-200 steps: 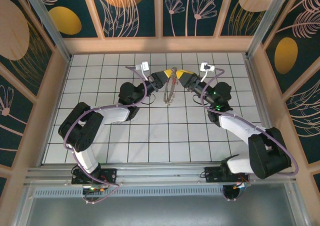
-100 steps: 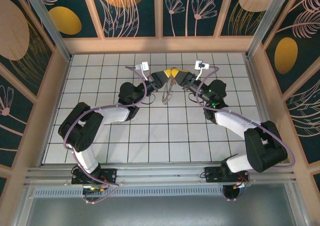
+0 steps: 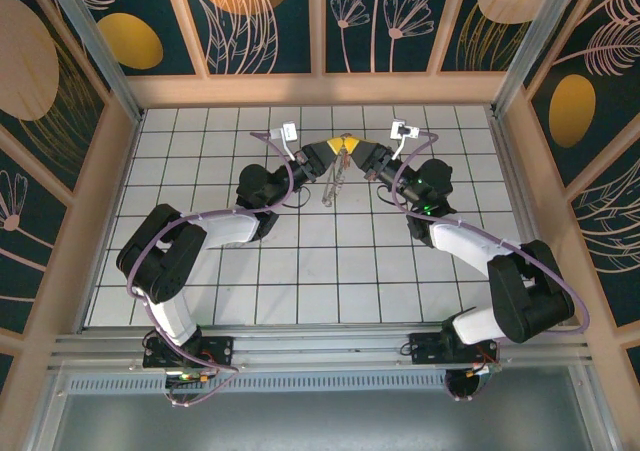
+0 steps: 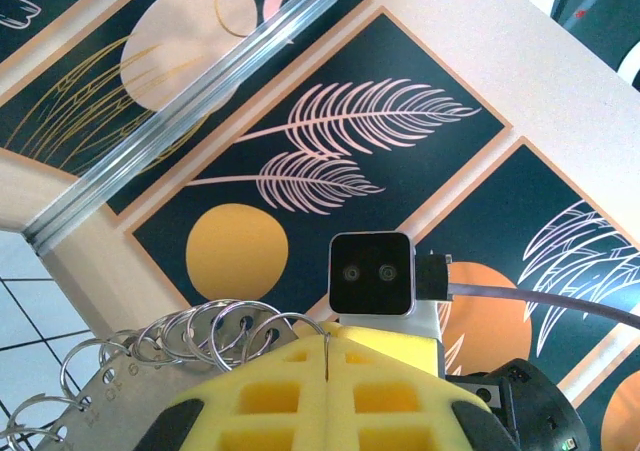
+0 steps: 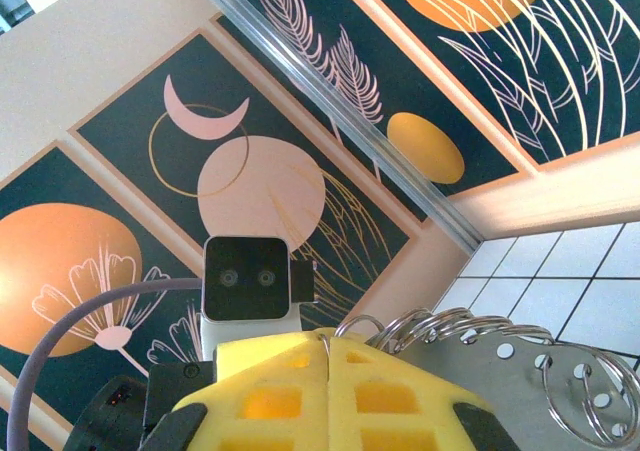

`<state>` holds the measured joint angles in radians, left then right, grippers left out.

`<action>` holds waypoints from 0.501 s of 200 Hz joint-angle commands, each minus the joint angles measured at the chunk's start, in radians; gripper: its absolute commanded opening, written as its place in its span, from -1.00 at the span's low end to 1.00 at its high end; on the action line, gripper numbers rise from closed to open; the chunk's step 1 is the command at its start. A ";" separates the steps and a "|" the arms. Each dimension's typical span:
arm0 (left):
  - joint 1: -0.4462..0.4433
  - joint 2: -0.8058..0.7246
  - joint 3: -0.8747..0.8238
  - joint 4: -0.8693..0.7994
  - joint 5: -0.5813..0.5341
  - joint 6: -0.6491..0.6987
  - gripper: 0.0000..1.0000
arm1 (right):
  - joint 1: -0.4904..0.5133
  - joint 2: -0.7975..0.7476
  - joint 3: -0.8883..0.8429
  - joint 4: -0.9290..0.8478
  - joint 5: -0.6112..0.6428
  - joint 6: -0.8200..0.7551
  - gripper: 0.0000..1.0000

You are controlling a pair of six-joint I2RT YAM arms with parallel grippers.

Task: Put the keys on the keyring

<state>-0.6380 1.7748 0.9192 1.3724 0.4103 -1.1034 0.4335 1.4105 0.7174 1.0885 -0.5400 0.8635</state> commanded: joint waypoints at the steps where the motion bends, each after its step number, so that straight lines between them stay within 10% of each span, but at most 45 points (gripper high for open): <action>1: -0.004 -0.013 0.021 0.004 0.010 0.037 -0.78 | -0.006 0.006 0.009 0.054 -0.040 -0.013 -1.00; 34: 0.000 -0.117 0.018 -0.191 -0.027 0.211 -0.23 | -0.053 0.013 0.062 -0.030 -0.123 -0.061 -1.00; 100: 0.066 -0.233 0.088 -0.553 -0.001 0.470 0.16 | -0.170 0.082 0.269 -0.323 -0.337 -0.187 -1.00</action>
<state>-0.6060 1.5562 0.9470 0.9768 0.3687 -0.7612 0.3058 1.4551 0.8803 0.8642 -0.7525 0.7471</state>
